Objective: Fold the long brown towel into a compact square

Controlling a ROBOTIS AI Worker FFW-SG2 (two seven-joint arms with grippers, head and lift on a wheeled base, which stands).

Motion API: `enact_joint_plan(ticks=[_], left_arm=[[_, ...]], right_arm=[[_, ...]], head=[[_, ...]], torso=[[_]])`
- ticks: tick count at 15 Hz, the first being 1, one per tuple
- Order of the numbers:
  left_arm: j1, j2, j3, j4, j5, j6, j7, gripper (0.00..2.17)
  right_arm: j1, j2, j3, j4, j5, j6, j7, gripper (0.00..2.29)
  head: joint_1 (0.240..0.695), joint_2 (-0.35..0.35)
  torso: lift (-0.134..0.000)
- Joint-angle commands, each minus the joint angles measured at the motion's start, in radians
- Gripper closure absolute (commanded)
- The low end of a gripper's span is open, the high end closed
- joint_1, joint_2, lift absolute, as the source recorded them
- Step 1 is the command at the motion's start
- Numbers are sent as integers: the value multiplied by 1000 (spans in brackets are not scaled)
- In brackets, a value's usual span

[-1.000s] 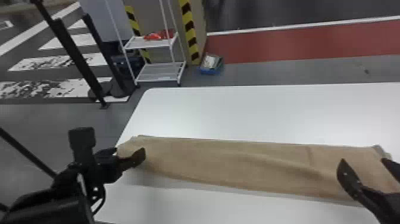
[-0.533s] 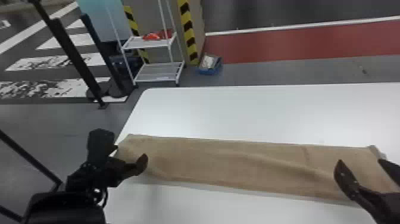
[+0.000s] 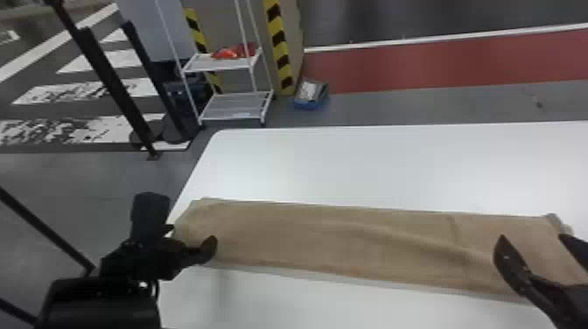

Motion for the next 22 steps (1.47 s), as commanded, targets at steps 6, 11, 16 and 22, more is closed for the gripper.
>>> enact_joint_plan(ticks=[6, 11, 16, 22], left_arm=[[3, -3, -3, 0, -8, 0, -11, 83], [6, -3, -3, 0, -19, 0, -18, 83], [-17, -3, -4, 34, -86, -3, -72, 83], [-46, -3, 48, 48, -92, 0, -115, 83]], right_arm=[[-18, 1, 115, -13, 304, 166, -127, 97], [-55, 1, 123, -16, 348, 424, -166, 93], [-69, 1, 144, -21, 382, 534, -213, 97], [-67, 1, 141, -28, 379, 550, -218, 97]], head=[[695, 277], [695, 273], [695, 258], [695, 268]], torso=[[-123], [-123], [-123], [-123]])
